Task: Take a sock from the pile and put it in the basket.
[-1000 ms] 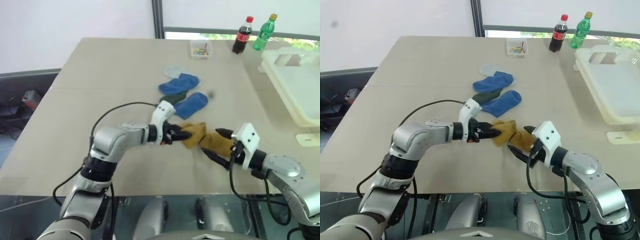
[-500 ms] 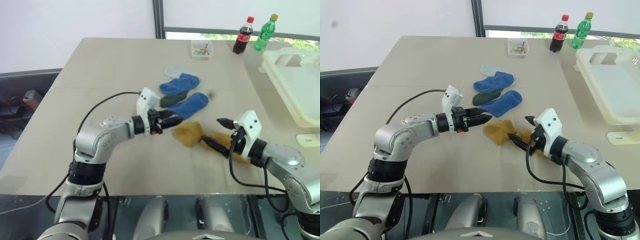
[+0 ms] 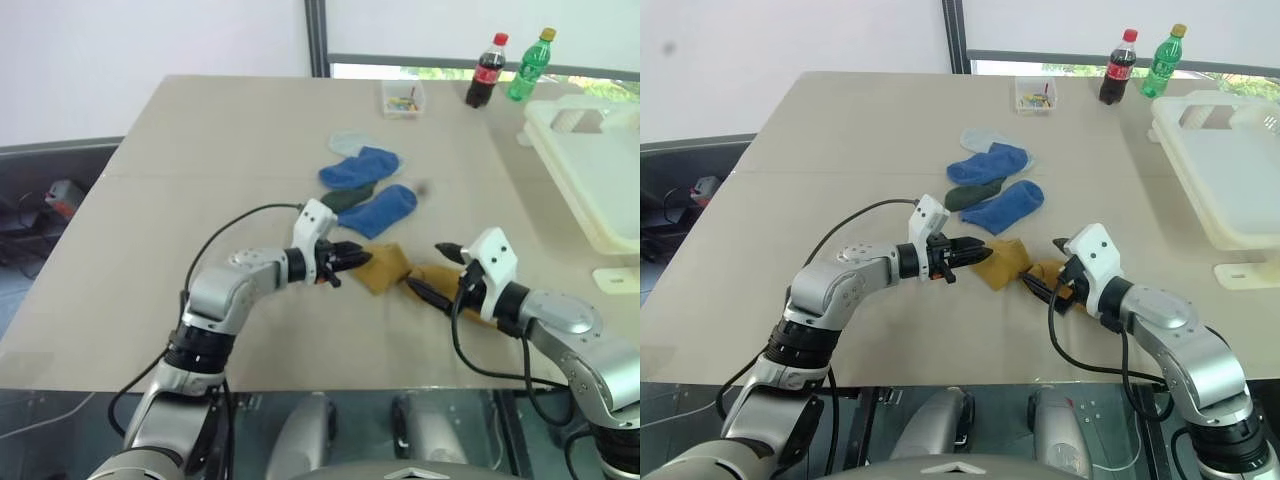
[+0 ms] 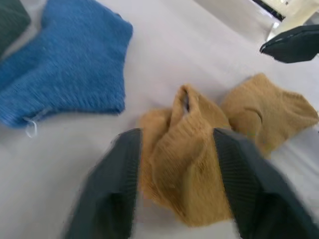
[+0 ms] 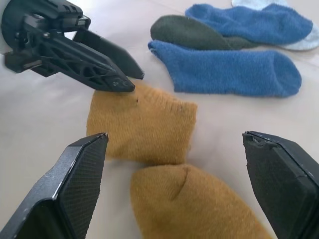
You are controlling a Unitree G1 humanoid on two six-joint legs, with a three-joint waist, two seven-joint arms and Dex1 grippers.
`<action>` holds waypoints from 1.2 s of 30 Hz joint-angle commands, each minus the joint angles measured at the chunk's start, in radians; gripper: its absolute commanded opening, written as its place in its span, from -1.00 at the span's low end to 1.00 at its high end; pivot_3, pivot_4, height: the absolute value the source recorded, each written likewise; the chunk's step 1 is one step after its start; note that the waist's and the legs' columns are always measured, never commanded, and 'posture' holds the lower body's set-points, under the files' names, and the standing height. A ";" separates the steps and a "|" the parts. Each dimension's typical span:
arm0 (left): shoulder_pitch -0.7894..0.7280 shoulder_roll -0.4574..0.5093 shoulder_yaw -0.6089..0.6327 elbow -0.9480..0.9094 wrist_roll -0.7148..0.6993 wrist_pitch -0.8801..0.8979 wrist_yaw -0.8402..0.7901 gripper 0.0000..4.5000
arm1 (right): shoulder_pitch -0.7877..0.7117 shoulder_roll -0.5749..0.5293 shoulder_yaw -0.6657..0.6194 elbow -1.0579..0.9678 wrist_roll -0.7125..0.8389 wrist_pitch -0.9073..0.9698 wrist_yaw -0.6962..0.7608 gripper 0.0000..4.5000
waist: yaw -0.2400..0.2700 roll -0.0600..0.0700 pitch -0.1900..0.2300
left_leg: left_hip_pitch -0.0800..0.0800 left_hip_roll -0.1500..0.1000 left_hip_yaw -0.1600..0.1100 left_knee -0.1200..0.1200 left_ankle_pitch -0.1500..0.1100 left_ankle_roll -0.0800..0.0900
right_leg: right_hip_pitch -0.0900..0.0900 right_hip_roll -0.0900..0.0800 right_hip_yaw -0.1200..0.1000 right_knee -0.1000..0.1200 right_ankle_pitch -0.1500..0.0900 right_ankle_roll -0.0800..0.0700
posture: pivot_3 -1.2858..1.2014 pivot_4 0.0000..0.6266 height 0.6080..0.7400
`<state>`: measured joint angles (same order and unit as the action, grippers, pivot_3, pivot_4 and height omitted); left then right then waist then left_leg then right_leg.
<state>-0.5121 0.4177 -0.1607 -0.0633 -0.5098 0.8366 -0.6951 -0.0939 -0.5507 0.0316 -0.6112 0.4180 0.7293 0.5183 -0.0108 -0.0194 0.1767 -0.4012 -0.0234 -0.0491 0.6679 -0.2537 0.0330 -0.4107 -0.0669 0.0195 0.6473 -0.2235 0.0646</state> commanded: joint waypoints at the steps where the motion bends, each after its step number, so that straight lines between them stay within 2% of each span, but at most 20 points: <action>1: -0.006 -0.010 0.006 0.001 0.012 -0.028 -0.016 -0.96 | 0.003 -0.005 -0.025 -0.046 -0.001 -0.026 -0.004 1.00 | 0.000 0.000 0.000 | 0.000 0.000 0.000 0.000 0.000 0.000 | 0.000 0.000 0.000 0.000 0.000 0.000 | 0.03 -0.52 1.00; 8: 0.007 0.010 0.078 0.035 0.011 -0.022 -0.002 -0.96 | 0.010 -0.004 -0.027 -0.048 -0.005 -0.034 -0.005 1.00 | -0.001 0.000 0.000 | 0.000 0.000 0.000 0.000 0.000 0.000 | 0.000 0.000 0.000 0.000 0.000 0.000 | 0.03 -0.52 1.00; 16: -0.037 0.175 0.204 0.027 0.041 -0.066 -0.016 -0.96 | 0.003 0.001 -0.020 -0.027 -0.013 -0.056 0.004 1.00 | -0.001 0.000 0.000 | 0.000 0.000 0.000 0.000 0.000 0.000 | 0.000 0.000 0.000 0.000 0.000 0.000 | 0.03 -0.52 1.00; 21: -0.055 0.272 0.215 -0.013 0.037 -0.036 -0.051 -0.96 | -0.003 0.005 -0.012 -0.013 -0.016 -0.069 0.007 1.00 | 0.001 0.000 0.000 | 0.000 0.000 0.000 0.000 0.000 0.000 | 0.000 0.000 0.000 0.000 0.000 0.000 | 0.03 -0.52 1.00; 25: -0.111 0.266 0.159 -0.109 0.002 0.064 -0.054 -0.96 | -0.009 0.011 -0.007 -0.004 -0.019 -0.072 0.006 1.00 | 0.006 0.000 0.000 | -0.001 0.000 -0.001 0.000 0.000 0.000 | 0.000 0.000 -0.001 0.000 0.000 0.000 | 0.03 -0.52 1.00; 27: -0.122 0.252 0.103 -0.145 0.028 0.075 -0.046 -0.96 | -0.009 0.012 -0.008 -0.004 -0.021 -0.074 0.003 1.00 | 0.006 0.000 0.000 | -0.001 0.000 -0.001 0.000 0.000 0.000 | 0.000 0.000 -0.001 0.000 0.000 0.000 | 0.03 -0.52 1.00; 33: -0.122 0.184 -0.043 -0.234 0.058 0.106 -0.022 -0.96 | 0.021 0.012 -0.026 -0.035 -0.022 -0.064 -0.022 1.00 | -0.001 0.000 0.000 | 0.000 0.000 -0.001 0.000 0.000 0.000 | 0.000 0.000 0.000 0.000 0.000 0.000 | 0.03 -0.52 1.00; 36: -0.125 0.134 -0.072 -0.218 0.028 0.133 -0.034 -0.96 | 0.039 0.012 -0.032 -0.054 -0.020 -0.059 -0.037 1.00 | -0.002 0.000 0.000 | 0.000 0.000 0.000 0.000 0.000 0.000 | 0.000 0.001 0.000 0.000 0.000 0.000 | 0.03 -0.52 1.00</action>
<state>-0.6243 0.5838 -0.2280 -0.2661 -0.4570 0.9522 -0.7167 -0.0616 -0.5413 0.0286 -0.6127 0.3964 0.6743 0.4948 -0.0129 -0.0195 0.1769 -0.4014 -0.0231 -0.0494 0.6678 -0.2537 0.0329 -0.4109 -0.0664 0.0193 0.6474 -0.2235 0.0646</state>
